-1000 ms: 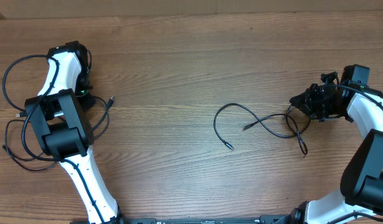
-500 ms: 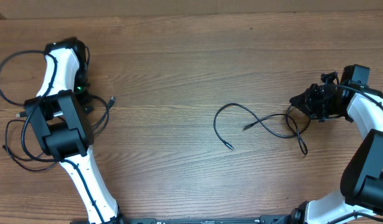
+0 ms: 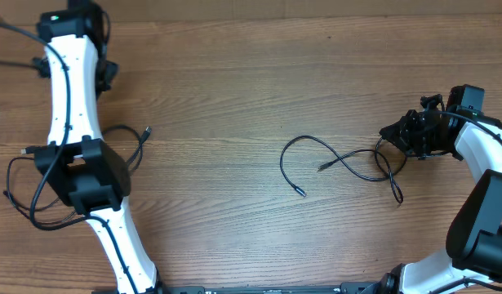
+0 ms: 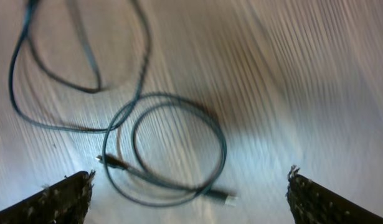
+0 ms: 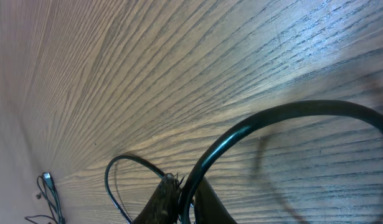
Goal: Untangle cables
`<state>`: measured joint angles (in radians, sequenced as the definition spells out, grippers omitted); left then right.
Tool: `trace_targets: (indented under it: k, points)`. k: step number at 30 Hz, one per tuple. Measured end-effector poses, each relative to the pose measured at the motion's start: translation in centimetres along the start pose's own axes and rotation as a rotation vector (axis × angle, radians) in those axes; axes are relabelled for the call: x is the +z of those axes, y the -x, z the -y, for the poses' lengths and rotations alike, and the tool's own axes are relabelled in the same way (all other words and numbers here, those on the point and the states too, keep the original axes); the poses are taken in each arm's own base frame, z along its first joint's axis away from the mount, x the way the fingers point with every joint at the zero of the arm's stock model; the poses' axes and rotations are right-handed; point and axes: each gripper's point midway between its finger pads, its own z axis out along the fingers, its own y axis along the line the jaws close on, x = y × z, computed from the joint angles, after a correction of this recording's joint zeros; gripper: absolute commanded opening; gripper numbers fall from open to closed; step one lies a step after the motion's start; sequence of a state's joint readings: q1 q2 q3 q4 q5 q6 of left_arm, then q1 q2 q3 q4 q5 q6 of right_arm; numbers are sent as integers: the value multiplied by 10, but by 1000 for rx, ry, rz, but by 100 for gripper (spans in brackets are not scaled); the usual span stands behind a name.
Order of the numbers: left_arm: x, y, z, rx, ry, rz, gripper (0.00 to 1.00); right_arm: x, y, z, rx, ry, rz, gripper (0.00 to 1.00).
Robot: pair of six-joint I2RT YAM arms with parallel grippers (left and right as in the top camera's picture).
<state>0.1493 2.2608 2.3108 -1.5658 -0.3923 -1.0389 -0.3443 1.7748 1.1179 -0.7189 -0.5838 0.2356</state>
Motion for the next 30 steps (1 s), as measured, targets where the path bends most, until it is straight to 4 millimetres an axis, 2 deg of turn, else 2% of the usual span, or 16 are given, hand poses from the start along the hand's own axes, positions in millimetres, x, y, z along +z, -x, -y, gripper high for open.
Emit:
trace_targets:
  k: [2, 6, 9, 13, 17, 18, 19, 24, 27, 28, 29, 30]
  points:
    - [-4, -11, 8, 158, -18, -13, 97, 0, 0, 0, 0, 0, 0, 9]
    - [-4, -26, 13, 365, -20, -32, 98, 0, 0, 0, -1, -1, 1, 9]
    - [11, -41, 3, 510, 26, -89, 95, 0, 1, 0, -3, 0, 3, 10]
    - [34, -70, -11, 697, 63, -220, 85, 0, 3, -1, -10, 3, 13, 10]
    - [51, -113, -24, 949, 29, -398, 87, 0, 4, -1, -12, 4, 16, 10]
    - [53, -121, -23, 1003, 11, -419, 91, 0, 4, -1, -12, 4, 16, 10]
    - [54, -126, -23, 1047, -6, -432, 100, 0, 4, -1, -12, 4, 16, 10]
    - [65, -141, -14, 1191, -69, -436, 100, 0, 4, -1, -12, 4, 16, 11]
    - [73, -143, -14, 1236, -68, -427, 100, 0, 4, -1, -12, 4, 16, 12]
    - [75, -143, -14, 1243, -65, -424, 97, 0, 4, -1, -13, 4, 17, 12]
    - [77, -142, -15, 1248, -61, -422, 81, 0, 5, -1, -14, 4, 18, 12]
    - [79, -142, -16, 1256, -57, -420, 72, 0, 5, -1, -14, 5, 19, 12]
